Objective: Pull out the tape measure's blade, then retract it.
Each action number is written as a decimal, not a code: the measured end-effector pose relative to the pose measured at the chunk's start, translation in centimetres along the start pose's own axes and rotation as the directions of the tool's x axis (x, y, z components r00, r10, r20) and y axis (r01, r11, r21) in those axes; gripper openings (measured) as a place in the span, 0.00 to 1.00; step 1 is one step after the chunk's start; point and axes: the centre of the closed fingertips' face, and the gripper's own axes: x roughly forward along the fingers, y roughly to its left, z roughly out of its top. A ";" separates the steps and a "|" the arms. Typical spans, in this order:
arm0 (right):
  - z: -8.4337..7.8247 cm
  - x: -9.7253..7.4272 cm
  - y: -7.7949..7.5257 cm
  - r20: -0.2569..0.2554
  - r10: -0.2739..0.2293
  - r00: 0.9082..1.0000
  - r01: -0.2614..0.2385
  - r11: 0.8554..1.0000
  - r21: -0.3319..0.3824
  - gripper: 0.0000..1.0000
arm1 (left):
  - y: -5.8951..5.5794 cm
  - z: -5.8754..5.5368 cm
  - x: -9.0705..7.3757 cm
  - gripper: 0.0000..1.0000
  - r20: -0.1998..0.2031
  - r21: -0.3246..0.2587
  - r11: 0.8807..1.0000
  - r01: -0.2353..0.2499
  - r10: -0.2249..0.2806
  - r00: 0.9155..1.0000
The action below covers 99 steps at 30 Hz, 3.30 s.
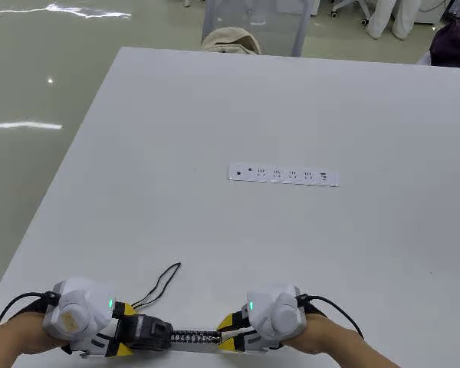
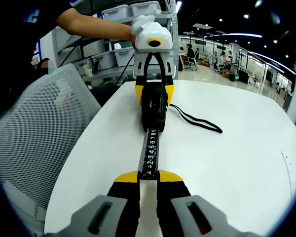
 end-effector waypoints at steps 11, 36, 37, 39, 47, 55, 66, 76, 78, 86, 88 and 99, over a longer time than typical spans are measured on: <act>-0.3 -0.5 0.1 -0.005 0.001 1.000 -0.001 1.000 0.001 0.09 | 0.0 0.0 0.0 0.29 0.000 0.001 1.000 0.001 -0.001 1.000; -1.5 -1.8 0.2 -0.023 0.002 1.000 -0.002 1.000 0.006 0.09 | 0.0 0.1 0.1 0.29 0.000 0.000 1.000 0.005 -0.005 1.000; -1.6 -1.9 0.2 -0.024 0.003 1.000 -0.003 1.000 0.007 0.09 | 0.0 0.1 0.1 0.29 0.001 -0.001 1.000 0.005 -0.005 1.000; -1.7 -1.9 0.3 -0.025 0.002 1.000 -0.002 1.000 0.006 0.09 | 0.0 0.1 0.1 0.29 0.001 -0.002 1.000 0.005 -0.005 1.000; -1.9 -2.2 0.3 -0.028 0.001 1.000 0.000 1.000 0.007 0.09 | 0.0 0.1 0.1 0.29 0.000 -0.003 1.000 0.005 -0.005 1.000; -2.3 -2.6 0.4 -0.033 0.002 0.999 -0.001 1.000 0.010 0.09 | 0.0 0.1 0.1 0.29 0.000 -0.003 1.000 0.005 -0.005 1.000; -2.8 -3.1 0.4 -0.040 0.000 0.999 0.000 1.000 0.015 0.09 | 0.0 0.2 0.1 0.29 0.001 -0.005 1.000 0.005 -0.005 1.000; -3.4 -3.6 0.5 -0.046 -0.005 0.999 0.006 1.000 0.019 0.09 | 0.0 0.2 0.2 0.29 -0.001 -0.003 1.000 0.005 -0.005 1.000; -3.5 -3.7 0.4 -0.047 -0.006 0.999 0.007 1.000 0.021 0.09 | 0.0 0.2 0.2 0.29 -0.002 -0.003 1.000 0.005 -0.005 1.000; -4.0 -4.3 0.5 -0.051 -0.009 0.999 0.010 1.000 0.027 0.09 | 0.0 0.2 0.2 0.29 -0.001 -0.005 1.000 0.005 -0.005 1.000; -4.2 -4.4 0.5 -0.053 -0.010 0.999 0.011 1.000 0.029 0.09 | 0.0 0.2 0.2 0.29 -0.001 -0.005 1.000 0.005 -0.005 1.000; -4.8 -5.0 0.6 -0.060 -0.013 0.998 0.015 0.999 0.036 0.09 | 0.0 0.2 0.2 0.29 -0.002 -0.005 1.000 0.006 -0.006 1.000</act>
